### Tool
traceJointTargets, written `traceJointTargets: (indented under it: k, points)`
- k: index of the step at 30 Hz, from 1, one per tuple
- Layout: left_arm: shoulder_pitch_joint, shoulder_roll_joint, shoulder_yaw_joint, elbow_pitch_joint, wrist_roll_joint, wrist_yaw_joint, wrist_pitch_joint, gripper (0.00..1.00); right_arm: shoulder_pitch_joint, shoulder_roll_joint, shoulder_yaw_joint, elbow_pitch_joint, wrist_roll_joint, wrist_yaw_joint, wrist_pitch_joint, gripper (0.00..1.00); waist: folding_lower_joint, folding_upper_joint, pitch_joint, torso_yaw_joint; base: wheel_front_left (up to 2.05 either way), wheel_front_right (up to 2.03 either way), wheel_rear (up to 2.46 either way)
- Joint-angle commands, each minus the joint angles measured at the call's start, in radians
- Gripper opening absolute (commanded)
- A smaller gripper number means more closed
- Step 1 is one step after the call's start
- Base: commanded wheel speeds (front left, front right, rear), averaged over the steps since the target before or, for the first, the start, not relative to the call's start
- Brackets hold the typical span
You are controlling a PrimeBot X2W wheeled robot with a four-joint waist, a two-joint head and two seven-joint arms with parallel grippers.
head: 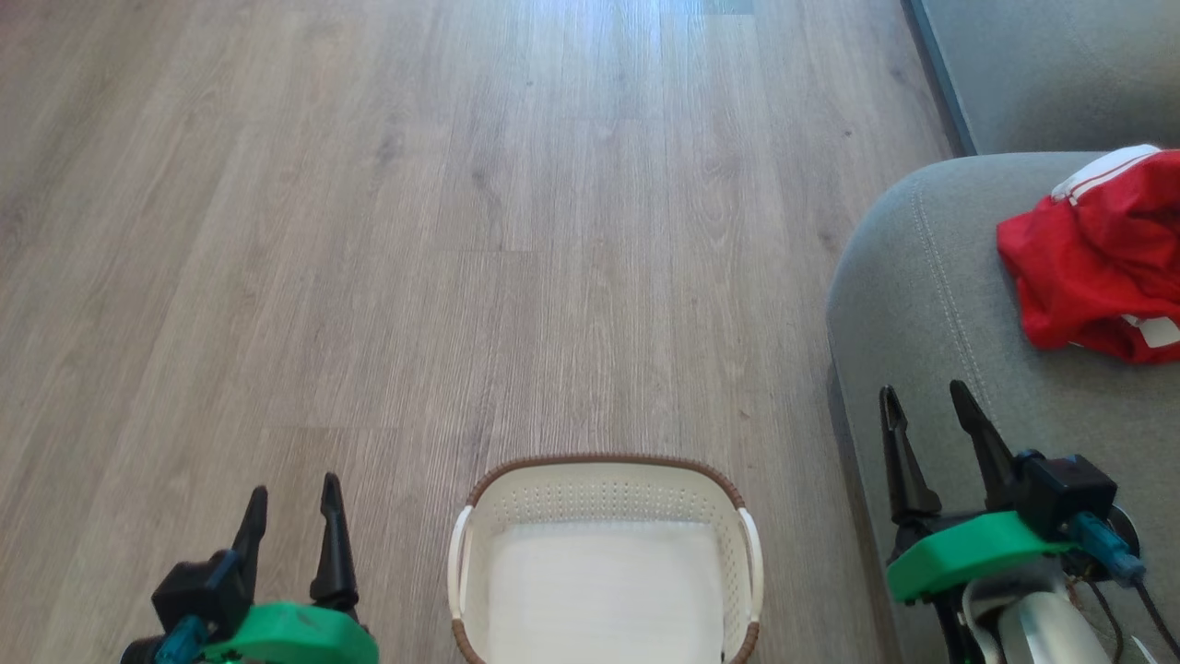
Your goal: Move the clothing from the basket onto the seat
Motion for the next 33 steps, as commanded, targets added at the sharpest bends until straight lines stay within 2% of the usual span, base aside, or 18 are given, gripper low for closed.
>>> traceJointTargets:
  k: [1,13,14,18,33]
  points:
    - [-0.027,0.003,0.042,-0.029,0.013,-0.009,-0.013,1.0,-0.017,0.002,0.024,-0.028,0.006,0.0,-0.011,1.0,0.0,-0.0001,-0.001,0.001,0.0,0.0,0.0]
    - [-0.027,-0.006,0.053,-0.026,0.027,-0.026,-0.013,1.0,-0.021,0.002,0.022,-0.006,0.008,0.0,-0.012,1.0,0.0,-0.0001,-0.004,0.005,0.0,0.0,0.0]
    - [0.0,-0.009,0.012,0.007,0.016,-0.026,0.001,0.0,0.0,0.0,0.0,0.027,0.001,0.0,0.0,0.0,0.0,-0.0001,-0.004,0.005,0.0,0.0,0.0]
    - [0.018,-0.016,0.007,0.068,0.013,-0.026,0.003,0.0,0.025,0.0,0.001,0.096,0.003,0.0,0.003,0.0,0.0,-0.0001,-0.004,0.005,0.0,0.0,0.0]
    - [-0.01,-0.025,0.045,0.073,-0.137,-0.063,0.045,0.0,0.012,0.0,-0.013,0.088,0.174,0.0,0.046,0.0,0.0,-0.0001,0.001,-0.003,0.0,0.0,0.0]
